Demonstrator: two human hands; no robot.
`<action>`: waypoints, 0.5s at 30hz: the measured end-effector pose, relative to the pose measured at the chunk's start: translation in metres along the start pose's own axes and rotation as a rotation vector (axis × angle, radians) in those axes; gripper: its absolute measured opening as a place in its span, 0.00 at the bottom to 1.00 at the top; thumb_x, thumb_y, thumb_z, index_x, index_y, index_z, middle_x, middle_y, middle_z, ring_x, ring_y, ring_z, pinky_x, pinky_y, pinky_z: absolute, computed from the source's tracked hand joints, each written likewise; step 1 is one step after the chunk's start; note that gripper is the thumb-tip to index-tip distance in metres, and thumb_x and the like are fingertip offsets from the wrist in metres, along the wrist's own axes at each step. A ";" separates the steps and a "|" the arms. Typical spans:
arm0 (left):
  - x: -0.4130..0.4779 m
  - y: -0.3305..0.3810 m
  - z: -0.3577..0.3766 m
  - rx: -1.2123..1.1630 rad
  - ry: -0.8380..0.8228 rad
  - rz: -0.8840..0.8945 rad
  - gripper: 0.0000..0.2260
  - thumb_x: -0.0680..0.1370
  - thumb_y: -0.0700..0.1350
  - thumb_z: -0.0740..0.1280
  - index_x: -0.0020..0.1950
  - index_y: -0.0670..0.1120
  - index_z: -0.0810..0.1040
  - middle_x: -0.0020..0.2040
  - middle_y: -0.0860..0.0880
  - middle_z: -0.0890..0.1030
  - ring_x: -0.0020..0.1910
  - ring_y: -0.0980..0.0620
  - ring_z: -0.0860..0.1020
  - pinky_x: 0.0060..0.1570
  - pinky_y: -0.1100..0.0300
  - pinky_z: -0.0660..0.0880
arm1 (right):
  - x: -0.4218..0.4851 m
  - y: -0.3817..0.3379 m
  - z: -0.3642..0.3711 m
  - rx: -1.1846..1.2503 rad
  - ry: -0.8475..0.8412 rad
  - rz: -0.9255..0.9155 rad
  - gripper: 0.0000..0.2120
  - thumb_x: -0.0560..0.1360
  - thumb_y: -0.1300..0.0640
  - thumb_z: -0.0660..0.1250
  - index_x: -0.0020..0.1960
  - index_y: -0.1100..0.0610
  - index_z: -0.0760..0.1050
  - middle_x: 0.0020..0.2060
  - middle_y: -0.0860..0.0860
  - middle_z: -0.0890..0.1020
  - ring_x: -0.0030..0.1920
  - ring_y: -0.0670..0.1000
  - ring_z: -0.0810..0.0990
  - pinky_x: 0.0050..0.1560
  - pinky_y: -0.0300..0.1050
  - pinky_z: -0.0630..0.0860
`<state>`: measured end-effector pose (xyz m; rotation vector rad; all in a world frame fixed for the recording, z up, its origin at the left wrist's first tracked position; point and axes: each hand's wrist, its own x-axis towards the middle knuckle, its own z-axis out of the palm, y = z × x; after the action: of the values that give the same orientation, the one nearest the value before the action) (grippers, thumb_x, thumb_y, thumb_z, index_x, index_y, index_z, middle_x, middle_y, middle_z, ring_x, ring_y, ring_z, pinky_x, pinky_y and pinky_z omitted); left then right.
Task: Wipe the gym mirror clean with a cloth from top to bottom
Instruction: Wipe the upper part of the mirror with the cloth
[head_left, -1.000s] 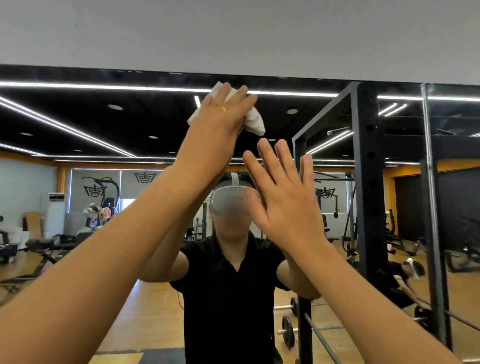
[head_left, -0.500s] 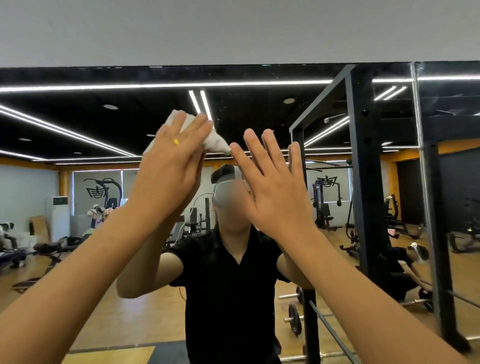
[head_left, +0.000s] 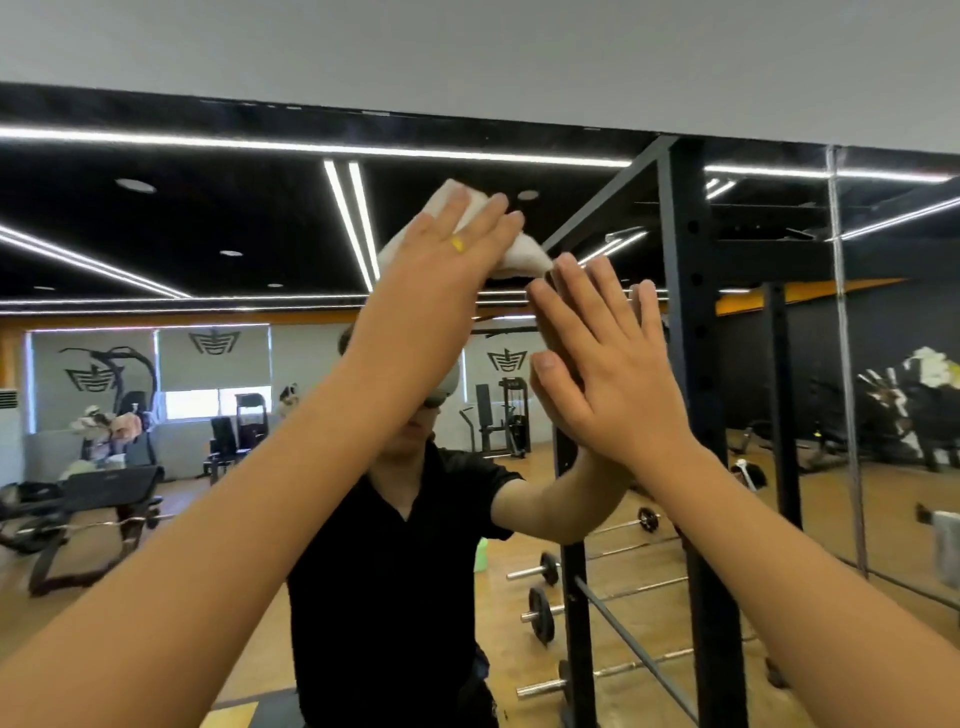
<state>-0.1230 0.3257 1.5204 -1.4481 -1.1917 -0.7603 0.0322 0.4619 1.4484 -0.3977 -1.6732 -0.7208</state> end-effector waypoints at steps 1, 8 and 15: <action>-0.010 -0.008 0.002 0.007 0.013 0.000 0.30 0.80 0.35 0.68 0.81 0.49 0.64 0.80 0.46 0.64 0.79 0.40 0.60 0.73 0.35 0.66 | 0.000 0.000 0.000 -0.006 -0.008 0.001 0.28 0.85 0.44 0.52 0.83 0.49 0.56 0.84 0.51 0.54 0.84 0.54 0.47 0.81 0.66 0.44; -0.028 -0.014 -0.009 -0.039 0.026 0.019 0.24 0.83 0.43 0.67 0.79 0.46 0.68 0.79 0.45 0.69 0.78 0.41 0.60 0.72 0.39 0.63 | 0.000 0.002 0.001 -0.021 0.001 -0.003 0.28 0.85 0.44 0.52 0.83 0.49 0.57 0.84 0.52 0.55 0.84 0.55 0.48 0.81 0.64 0.42; -0.013 0.000 -0.004 -0.006 0.017 -0.053 0.20 0.85 0.42 0.60 0.78 0.46 0.70 0.78 0.44 0.69 0.79 0.36 0.61 0.71 0.33 0.63 | 0.003 0.009 -0.004 0.116 -0.055 -0.044 0.29 0.84 0.43 0.54 0.83 0.49 0.58 0.84 0.52 0.54 0.84 0.54 0.47 0.81 0.63 0.39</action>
<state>-0.1267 0.3178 1.5097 -1.4173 -1.2203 -0.8117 0.0400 0.4654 1.4535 -0.3019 -1.7715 -0.6471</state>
